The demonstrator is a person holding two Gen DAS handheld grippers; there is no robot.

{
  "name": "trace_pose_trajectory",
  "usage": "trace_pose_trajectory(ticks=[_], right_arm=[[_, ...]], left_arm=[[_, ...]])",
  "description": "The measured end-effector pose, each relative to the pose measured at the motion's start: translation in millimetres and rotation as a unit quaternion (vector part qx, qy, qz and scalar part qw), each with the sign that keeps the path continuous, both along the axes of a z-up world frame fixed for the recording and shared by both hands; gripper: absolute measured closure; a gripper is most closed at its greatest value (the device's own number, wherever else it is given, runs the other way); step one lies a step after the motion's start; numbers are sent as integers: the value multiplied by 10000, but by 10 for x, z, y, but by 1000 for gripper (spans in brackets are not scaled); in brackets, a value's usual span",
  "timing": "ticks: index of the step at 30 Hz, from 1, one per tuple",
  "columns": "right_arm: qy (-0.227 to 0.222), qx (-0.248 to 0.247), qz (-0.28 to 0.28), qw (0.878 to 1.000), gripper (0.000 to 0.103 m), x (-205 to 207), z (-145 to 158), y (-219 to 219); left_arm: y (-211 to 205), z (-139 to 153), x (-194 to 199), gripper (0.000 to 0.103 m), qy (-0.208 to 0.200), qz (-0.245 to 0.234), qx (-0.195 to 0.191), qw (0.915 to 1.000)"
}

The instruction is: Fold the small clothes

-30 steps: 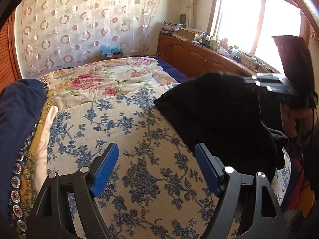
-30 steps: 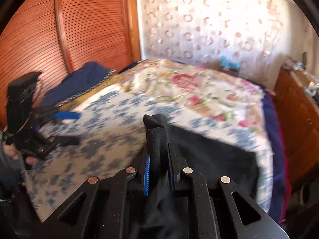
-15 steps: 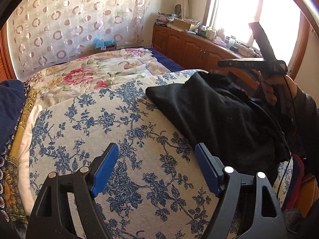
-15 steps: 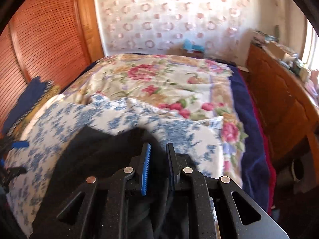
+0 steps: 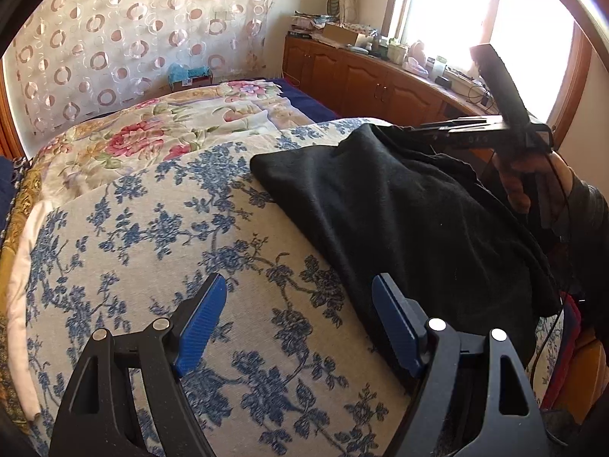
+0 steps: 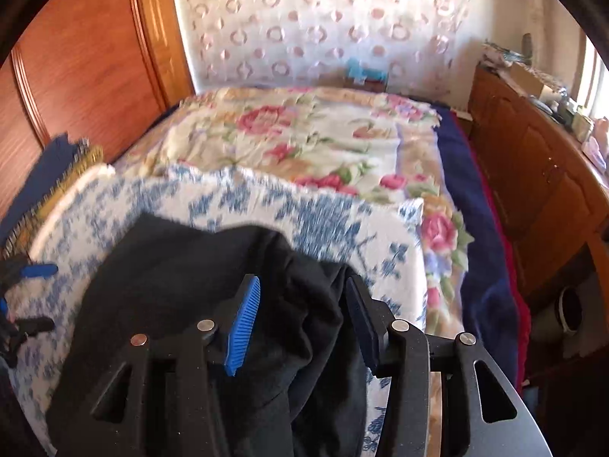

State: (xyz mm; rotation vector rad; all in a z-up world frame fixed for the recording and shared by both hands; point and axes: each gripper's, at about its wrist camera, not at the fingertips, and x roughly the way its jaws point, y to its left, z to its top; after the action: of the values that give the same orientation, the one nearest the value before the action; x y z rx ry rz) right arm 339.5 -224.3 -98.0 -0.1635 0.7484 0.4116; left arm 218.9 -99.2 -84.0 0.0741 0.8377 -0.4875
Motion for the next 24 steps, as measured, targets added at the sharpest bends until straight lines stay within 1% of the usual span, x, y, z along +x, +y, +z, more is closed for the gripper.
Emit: trace_pose_trajectory(ticks=[2, 3, 4, 5, 7, 10, 12, 14, 15, 16, 18, 21, 24], right_arm=[[85, -84, 77, 9999, 55, 36, -78, 54], [116, -53, 98, 9999, 71, 62, -94, 53], [157, 4, 136, 9998, 92, 85, -95, 41], [171, 102, 173, 9997, 93, 114, -84, 6], [32, 328, 70, 9994, 93, 125, -31, -83], [-234, 643, -328, 9971, 94, 174, 109, -386], [-392, 650, -441, 9961, 93, 94, 107, -484], [-457, 486, -553, 9962, 93, 61, 89, -491], [-418, 458, -635, 9961, 90, 25, 74, -507], [-367, 407, -702, 9960, 80, 34, 59, -506], [-359, 291, -852, 9953, 71, 11, 49, -443], [-395, 391, -737, 9957, 71, -102, 100, -417], [-491, 377, -650, 9960, 71, -268, 202, -396]], left_arm=[[-83, -16, 31, 23, 23, -48, 40, 10000], [-135, -33, 49, 23, 30, -96, 58, 9999], [-171, -49, 60, 23, 43, -129, 81, 9999], [-210, -73, 71, 23, 60, -164, 110, 9998], [-284, -138, 88, 23, 123, -234, 199, 9995], [-329, -203, 97, 23, 196, -268, 311, 9990], [-347, -214, 84, 23, 140, -271, 368, 9989], [-363, -218, 80, 23, 134, -280, 392, 9987], [-363, -219, 78, 23, 135, -280, 396, 9987], [-366, -219, 76, 23, 134, -281, 410, 9987], [-380, -222, 68, 22, 122, -287, 463, 9984], [-398, -223, 76, 22, 114, -285, 485, 9984], [-447, -229, 86, 22, 114, -281, 496, 9983]])
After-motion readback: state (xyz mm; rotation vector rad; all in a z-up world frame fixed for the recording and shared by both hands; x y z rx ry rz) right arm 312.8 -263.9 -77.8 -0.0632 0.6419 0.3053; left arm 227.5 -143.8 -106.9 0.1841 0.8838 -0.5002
